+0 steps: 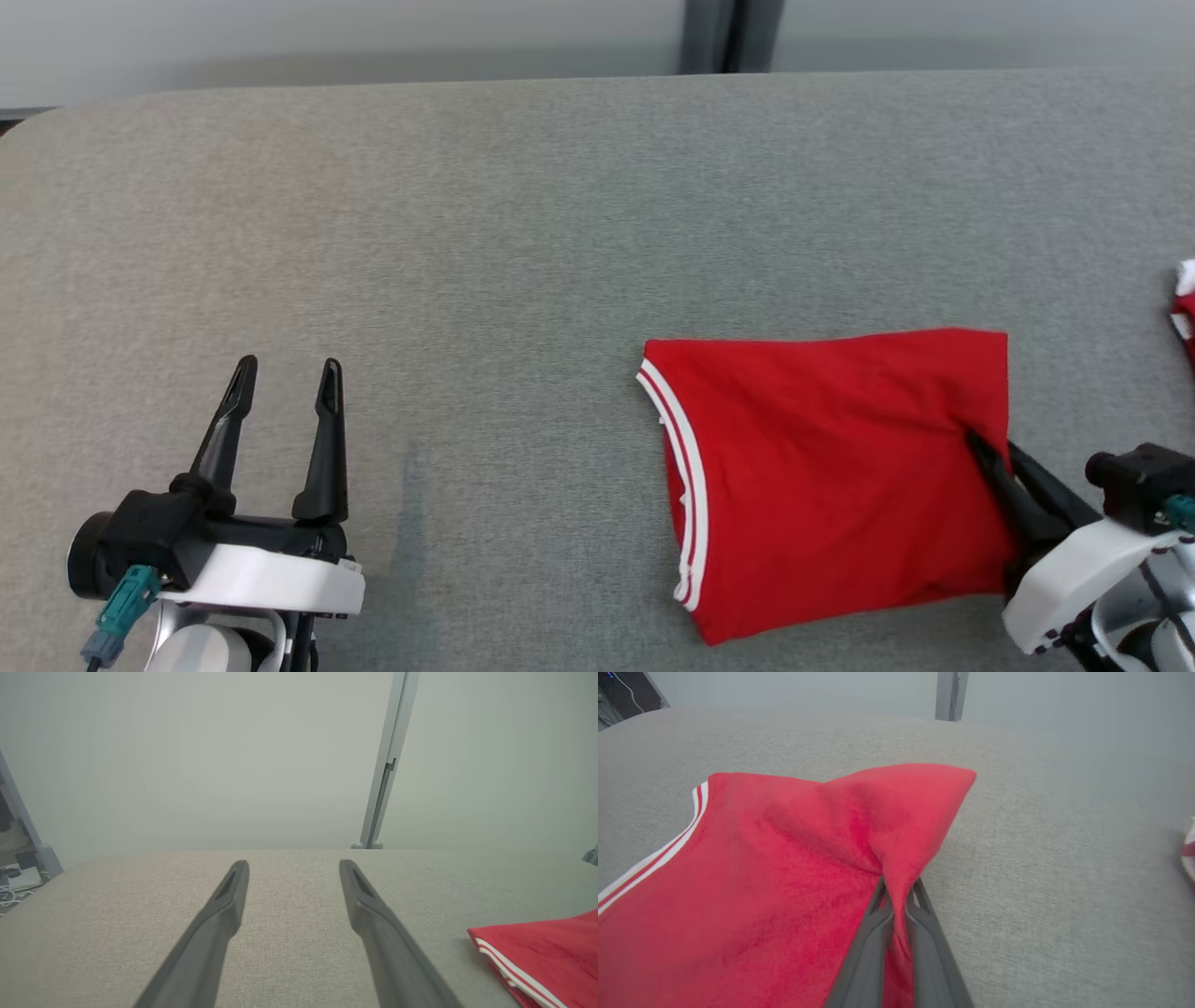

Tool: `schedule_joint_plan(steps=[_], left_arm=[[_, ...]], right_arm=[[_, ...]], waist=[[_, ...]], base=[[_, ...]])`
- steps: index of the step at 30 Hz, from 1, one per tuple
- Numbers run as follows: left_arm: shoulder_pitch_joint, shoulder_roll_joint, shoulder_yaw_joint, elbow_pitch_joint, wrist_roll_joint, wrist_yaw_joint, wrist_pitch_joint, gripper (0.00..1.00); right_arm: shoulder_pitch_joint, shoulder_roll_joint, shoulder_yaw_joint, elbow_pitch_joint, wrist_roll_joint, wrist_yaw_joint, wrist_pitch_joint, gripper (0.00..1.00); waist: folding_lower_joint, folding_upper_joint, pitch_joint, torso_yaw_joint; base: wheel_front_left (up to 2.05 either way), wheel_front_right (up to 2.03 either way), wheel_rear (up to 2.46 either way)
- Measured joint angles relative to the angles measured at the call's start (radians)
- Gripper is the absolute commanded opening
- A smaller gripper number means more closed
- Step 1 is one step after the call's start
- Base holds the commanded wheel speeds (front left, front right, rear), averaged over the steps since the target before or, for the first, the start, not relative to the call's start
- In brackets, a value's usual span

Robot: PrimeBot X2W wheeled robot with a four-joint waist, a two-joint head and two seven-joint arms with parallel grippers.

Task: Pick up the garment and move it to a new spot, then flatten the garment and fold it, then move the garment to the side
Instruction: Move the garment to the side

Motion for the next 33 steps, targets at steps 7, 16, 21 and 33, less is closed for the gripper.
schedule_joint_plan(steps=[7, 16, 21, 33], left_arm=[[-0.016, 0.007, -0.011, -0.007, 0.010, -0.012, 0.000, 1.00], [-0.097, 0.044, -0.030, -0.051, 0.040, -0.028, 0.032, 1.00], [-0.132, 0.063, -0.044, -0.078, 0.054, -0.036, 0.054, 1.00], [-0.210, 0.124, -0.066, -0.165, 0.096, -0.048, 0.139, 1.00]], right_arm=[[-0.101, -0.058, -0.006, 0.009, -0.001, 0.000, -0.014, 0.00], [-0.246, -0.162, -0.031, 0.079, -0.012, 0.000, -0.083, 0.00], [-0.318, -0.211, -0.068, 0.143, -0.006, 0.000, -0.112, 0.00], [-0.518, -0.265, -0.153, 0.372, -0.027, 0.000, -0.231, 0.00]], waist=[[0.0000, 0.0000, 0.015, -0.095], [0.0000, 0.0000, 0.106, -0.201], [0.0000, 0.0000, 0.166, -0.245], [0.0000, 0.0000, 0.279, -0.317]], base=[[0.00, 0.00, 0.00], [0.00, 0.00, 0.00], [0.00, 0.00, 0.00], [0.00, 0.00, 0.00]])
